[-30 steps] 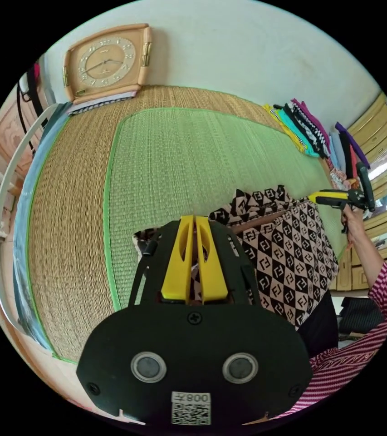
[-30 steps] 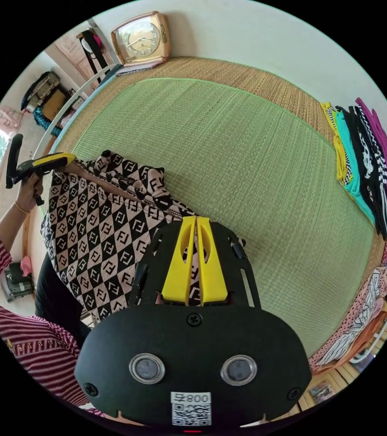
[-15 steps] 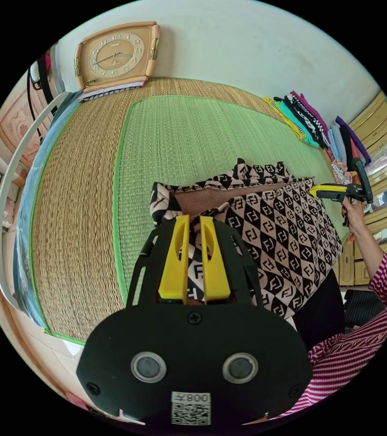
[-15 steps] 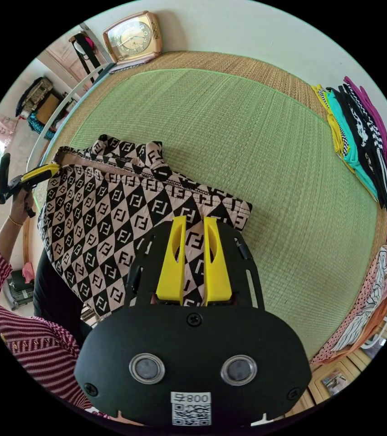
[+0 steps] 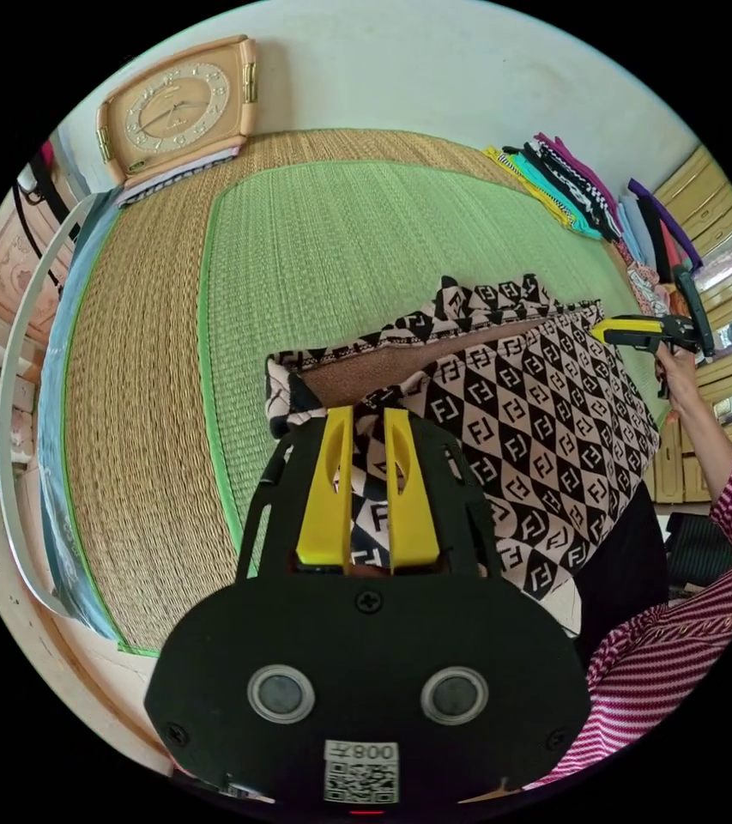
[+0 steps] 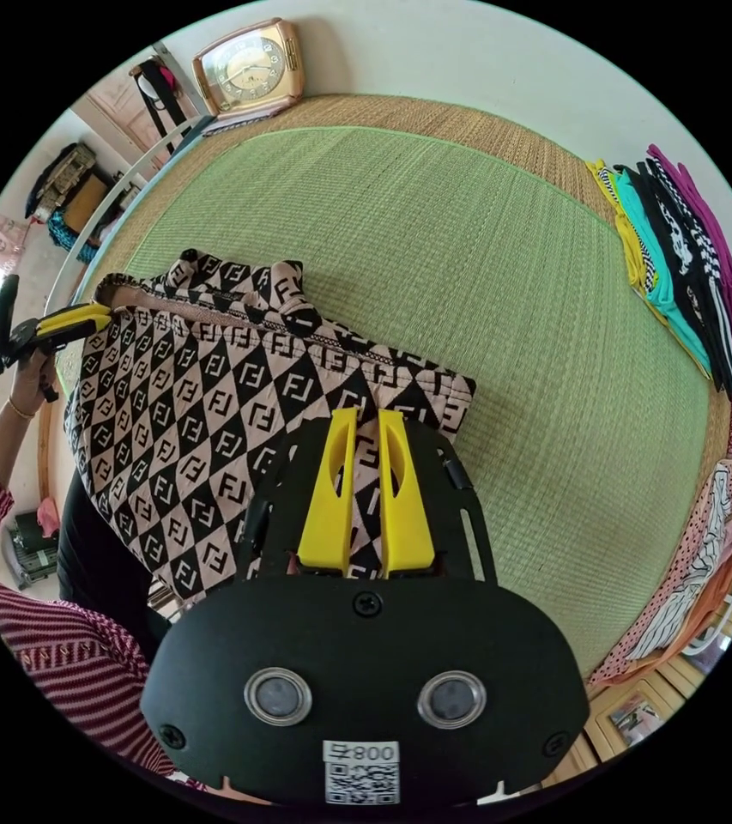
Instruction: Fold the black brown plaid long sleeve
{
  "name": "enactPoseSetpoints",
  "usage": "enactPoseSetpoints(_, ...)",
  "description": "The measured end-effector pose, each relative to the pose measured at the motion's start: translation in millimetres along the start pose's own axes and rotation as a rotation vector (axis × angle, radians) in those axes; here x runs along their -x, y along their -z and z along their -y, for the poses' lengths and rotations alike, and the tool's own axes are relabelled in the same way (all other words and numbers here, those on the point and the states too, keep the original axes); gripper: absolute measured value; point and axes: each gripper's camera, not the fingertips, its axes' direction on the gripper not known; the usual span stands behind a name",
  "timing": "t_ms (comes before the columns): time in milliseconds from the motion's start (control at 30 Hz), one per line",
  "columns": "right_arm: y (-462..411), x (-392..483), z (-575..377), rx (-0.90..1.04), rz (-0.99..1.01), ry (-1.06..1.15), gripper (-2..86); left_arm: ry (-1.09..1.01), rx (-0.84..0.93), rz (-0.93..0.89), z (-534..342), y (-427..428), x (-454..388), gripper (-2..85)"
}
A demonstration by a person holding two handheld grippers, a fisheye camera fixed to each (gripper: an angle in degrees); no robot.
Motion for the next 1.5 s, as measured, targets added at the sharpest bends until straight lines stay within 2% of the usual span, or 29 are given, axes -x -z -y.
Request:
enactPoseSetpoints(200,18.9,5.2,-6.9,-0.007,-0.005,-0.001,1.3,0.008,-0.068,-0.017,-0.7,19.5,12.2,2.6)
enactPoseSetpoints(400,91.4,-10.4,-37.3,-0.157,0.053,-0.054,0.6,0.008,-0.206,-0.063,5.1,54.9,25.5,2.2)
enactPoseSetpoints(500,117.1,-24.0,-45.6,-0.209,0.083,-0.097,0.6,0.013,-0.186,-0.063,21.8,44.0,34.1,2.3)
enactPoseSetpoints(633,98.3,-43.0,-29.8,-0.125,0.118,-0.149,0.9,0.061,-0.097,-0.046,40.0,2.9,52.4,3.1)
enactPoseSetpoints(700,87.1,-52.9,-25.7,-0.070,0.177,-0.176,1.1,0.104,-0.117,-0.056,37.8,0.8,63.2,3.6)
enactPoseSetpoints(767,98.3,-56.5,-32.4,-0.106,0.219,-0.187,1.2,0.121,-0.208,-0.111,26.0,14.3,72.8,4.2)
enactPoseSetpoints(867,123.7,-56.1,-45.5,-0.161,0.203,-0.185,1.2,0.124,-0.245,-0.089,14.1,16.0,79.9,3.8)
enactPoseSetpoints(1000,110.6,-73.8,-39.8,-0.083,0.224,-0.224,1.1,0.159,-0.097,-0.044,20.7,-28.2,100.8,2.7)
enactPoseSetpoints(1100,111.7,-101.6,-45.2,-0.090,0.363,-0.309,1.2,0.252,-0.134,-0.148,17.8,-32.9,124.6,2.6)
enactPoseSetpoints(1200,139.6,-115.3,-61.6,-0.140,0.423,-0.323,1.6,0.250,-0.171,-0.148,5.5,-20.3,127.9,3.1)
enactPoseSetpoints(1333,181.7,-136.1,-109.2,-0.192,0.476,-0.353,4.5,0.286,-0.215,-0.240,-46.0,-7.2,137.4,5.7)
enactPoseSetpoints(1500,205.9,-140.8,-190.1,-0.164,0.568,-0.372,8.2,0.390,-0.166,-0.324,-130.2,-16.5,148.1,8.2)
